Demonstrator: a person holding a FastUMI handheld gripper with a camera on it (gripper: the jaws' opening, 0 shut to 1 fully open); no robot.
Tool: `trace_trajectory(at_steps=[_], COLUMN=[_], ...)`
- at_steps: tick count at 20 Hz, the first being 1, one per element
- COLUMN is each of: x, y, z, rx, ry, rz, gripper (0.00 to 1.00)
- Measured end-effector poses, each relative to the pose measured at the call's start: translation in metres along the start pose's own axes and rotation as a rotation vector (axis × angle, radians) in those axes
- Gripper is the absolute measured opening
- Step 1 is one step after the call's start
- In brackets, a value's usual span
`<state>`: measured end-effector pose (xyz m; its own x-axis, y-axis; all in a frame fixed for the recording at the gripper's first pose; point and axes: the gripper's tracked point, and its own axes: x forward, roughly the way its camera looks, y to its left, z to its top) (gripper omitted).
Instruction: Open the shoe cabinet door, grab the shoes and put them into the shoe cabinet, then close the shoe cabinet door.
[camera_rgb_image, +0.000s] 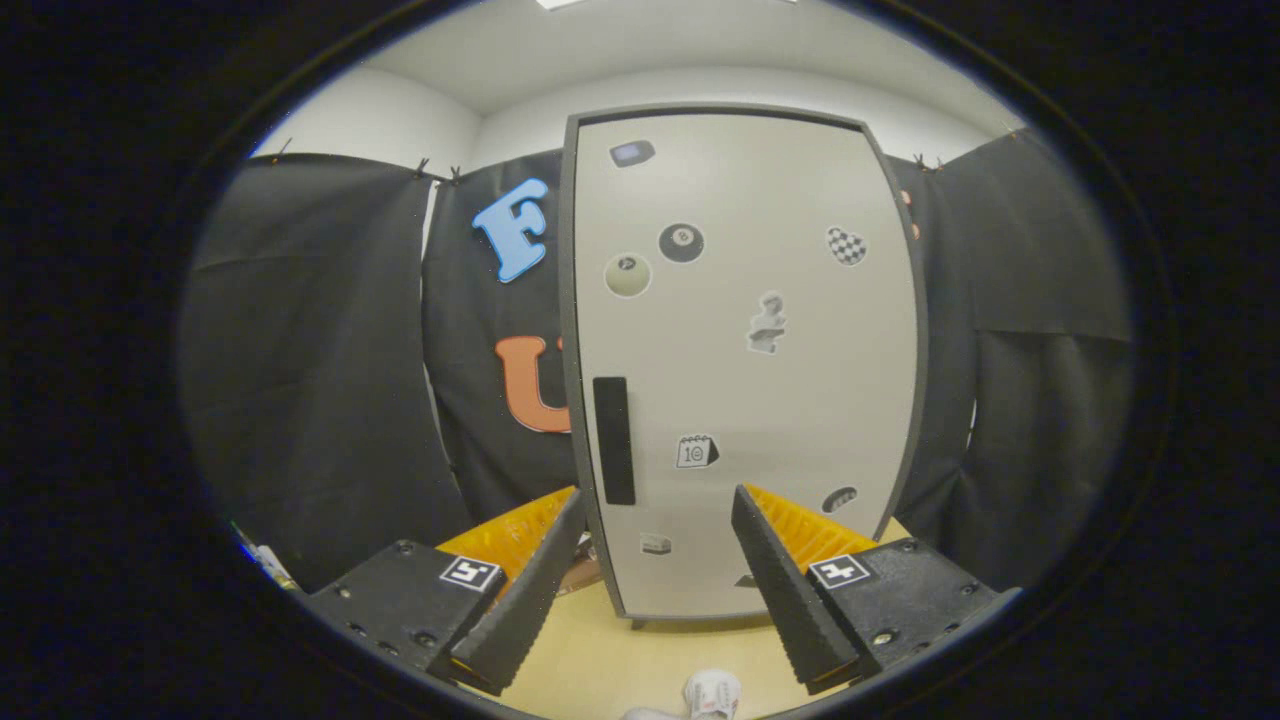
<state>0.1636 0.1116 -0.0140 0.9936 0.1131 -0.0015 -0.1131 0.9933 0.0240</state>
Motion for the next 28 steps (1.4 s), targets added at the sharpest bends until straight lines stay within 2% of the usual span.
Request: trace_trajectory(at_steps=[8,13,14,17,21,23,28], x=[0.101,0.131,0.135,0.143,0.145,0.147,0.142], y=[0.026,0.038,0.039,0.039,0.031,0.028,0.026], z=[-0.006,-0.003,-0.003,-0.008,-0.011,-0.014,-0.017], rx=[0.015,-0.009,-0.010,0.003,0.029,0.048,0.038], ry=[0.033,0.026,0.024,0.046,0.050,0.053,0.076], rz=[0.023,0.029,0.027,0.027,-0.018,-0.030,-0.016], gripper=[0.97,0.92,0.83,0.71,0.59,0.46,0.36])
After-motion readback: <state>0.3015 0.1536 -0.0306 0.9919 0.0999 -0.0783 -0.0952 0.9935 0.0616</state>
